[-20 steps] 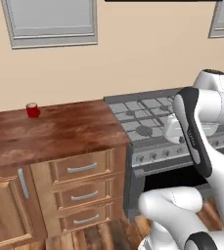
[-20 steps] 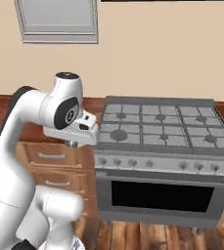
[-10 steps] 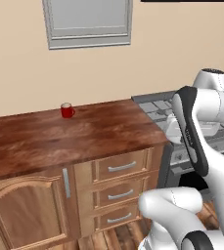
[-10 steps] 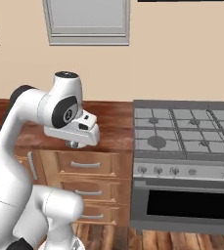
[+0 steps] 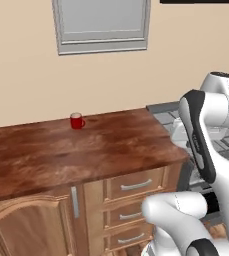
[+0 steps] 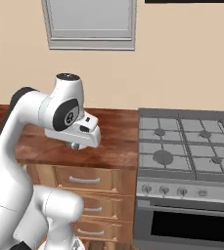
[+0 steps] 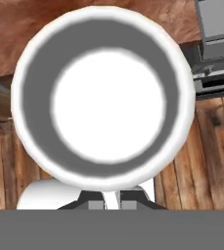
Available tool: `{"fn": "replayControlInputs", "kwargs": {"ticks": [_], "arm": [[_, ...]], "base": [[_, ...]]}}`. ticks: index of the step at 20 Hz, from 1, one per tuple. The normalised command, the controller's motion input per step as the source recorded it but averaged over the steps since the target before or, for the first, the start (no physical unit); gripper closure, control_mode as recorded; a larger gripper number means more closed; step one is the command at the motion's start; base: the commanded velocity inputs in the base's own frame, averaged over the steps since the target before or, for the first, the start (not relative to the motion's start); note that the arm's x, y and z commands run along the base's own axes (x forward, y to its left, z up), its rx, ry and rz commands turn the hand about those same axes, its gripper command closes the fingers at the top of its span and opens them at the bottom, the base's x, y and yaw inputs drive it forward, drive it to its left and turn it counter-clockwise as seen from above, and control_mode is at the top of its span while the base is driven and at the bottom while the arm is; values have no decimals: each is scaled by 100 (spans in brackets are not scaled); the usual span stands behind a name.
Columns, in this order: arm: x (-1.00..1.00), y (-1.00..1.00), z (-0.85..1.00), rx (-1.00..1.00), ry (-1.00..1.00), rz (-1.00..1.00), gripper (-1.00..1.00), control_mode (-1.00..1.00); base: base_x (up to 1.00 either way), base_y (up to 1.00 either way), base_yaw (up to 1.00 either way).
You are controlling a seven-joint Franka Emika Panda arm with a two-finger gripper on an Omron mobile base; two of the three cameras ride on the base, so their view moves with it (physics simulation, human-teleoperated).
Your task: Clear the mugs and bowl far away from the sink.
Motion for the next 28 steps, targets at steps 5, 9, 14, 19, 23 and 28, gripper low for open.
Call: {"fn": "replayControlInputs", "kwargs": {"ticks": [5, 9, 14, 19, 23, 28], "arm": [[0, 0, 0, 0, 0, 0, 100, 100], [0, 0, 0, 0, 0, 0, 100, 100], [0, 0, 0, 0, 0, 0, 100, 100], [0, 0, 0, 0, 0, 0, 100, 100], [0, 0, 0, 0, 0, 0, 100, 100], [42, 4, -29, 0, 6, 0, 100, -100]], "base": [[85, 8, 25], [37, 2, 31], [17, 0, 23], [5, 1, 6], [7, 6, 0], [12, 4, 0]]}}
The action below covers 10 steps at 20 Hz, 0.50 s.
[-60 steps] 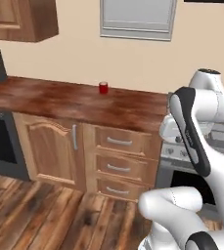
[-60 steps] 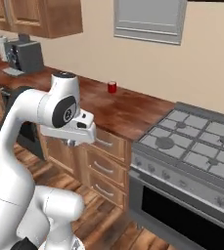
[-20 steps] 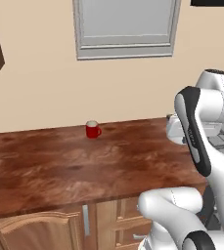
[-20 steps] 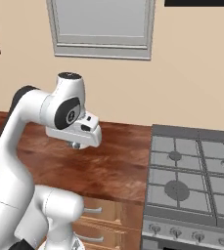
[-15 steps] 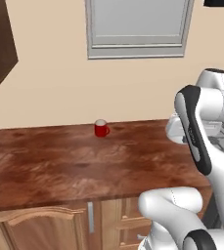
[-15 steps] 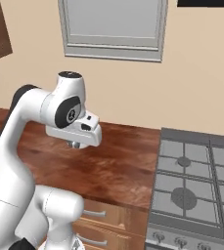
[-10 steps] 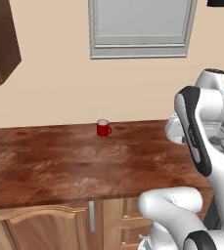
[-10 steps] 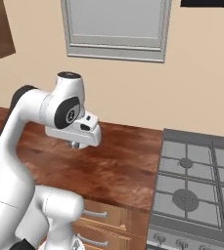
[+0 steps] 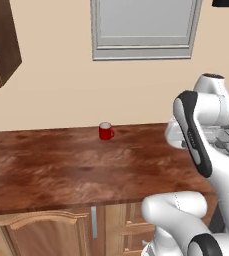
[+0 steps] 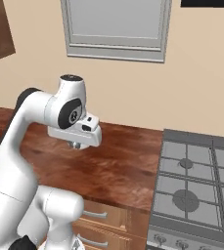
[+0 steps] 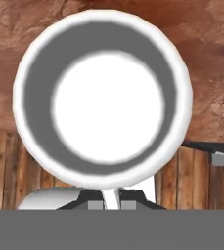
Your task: Clear the mugs and bowl far away from the sink.
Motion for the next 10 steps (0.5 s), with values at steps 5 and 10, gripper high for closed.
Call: {"fn": "replayControlInputs", "kwargs": {"ticks": [5, 10], "arm": [[76, 9, -56, 0, 8, 0, 100, -100], [84, 9, -54, 0, 1, 0, 100, -100]], "base": [[0, 0, 0], [0, 0, 0]]}}
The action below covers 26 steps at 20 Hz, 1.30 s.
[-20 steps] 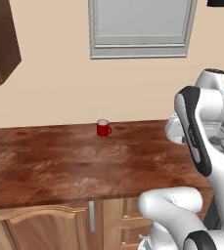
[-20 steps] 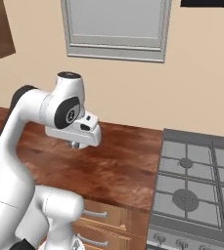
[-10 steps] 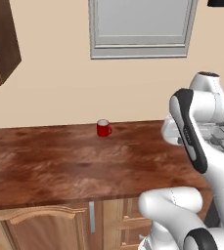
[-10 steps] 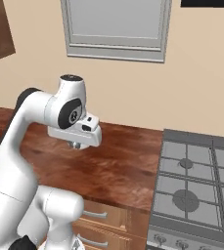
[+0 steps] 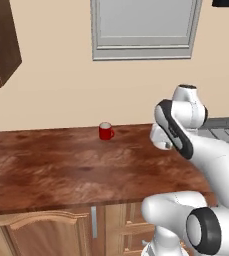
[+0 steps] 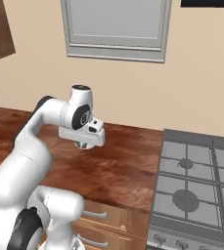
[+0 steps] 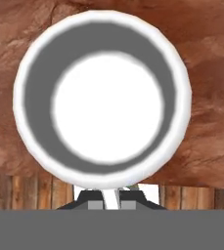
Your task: Clear the mugs and bowl far away from the sink.
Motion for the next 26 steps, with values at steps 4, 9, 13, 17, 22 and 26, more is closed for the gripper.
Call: {"fn": "replayControlInputs", "kwargs": {"ticks": [4, 9, 13, 17, 22, 26], "arm": [[94, 8, -43, 0, 0, 0, 100, -100], [83, 1, -30, 0, 0, 0, 100, -100], [60, 0, -27, 0, -1, 0, 100, -100], [53, 0, -14, 0, 0, 0, 100, -100], [48, 0, -17, 0, 0, 0, 100, -100], [39, 0, -26, 0, 1, 0, 100, -100]], "base": [[0, 0, 0], [0, 0, 0], [0, 0, 0], [0, 0, 0], [0, 0, 0], [0, 0, 0]]}}
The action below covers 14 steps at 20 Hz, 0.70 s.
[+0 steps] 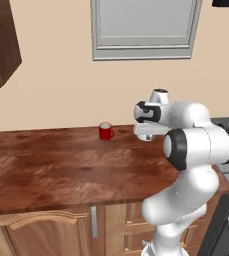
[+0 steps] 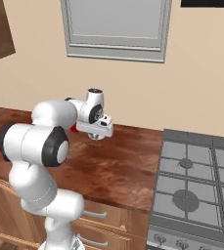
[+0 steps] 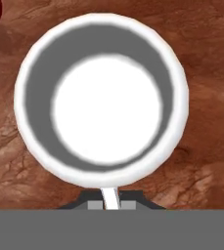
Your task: Clear the mugs and bowl far away from the sink.
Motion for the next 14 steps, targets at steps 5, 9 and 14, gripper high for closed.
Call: {"fn": "replayControlInputs", "kwargs": {"ticks": [5, 9, 14], "arm": [[44, 0, -41, 0, 1, 0, 100, -100], [46, 0, -51, 0, 1, 0, 100, -100], [47, 0, -45, 0, 0, 0, 100, -100]], "base": [[0, 0, 0], [0, 0, 0], [0, 0, 0]]}}
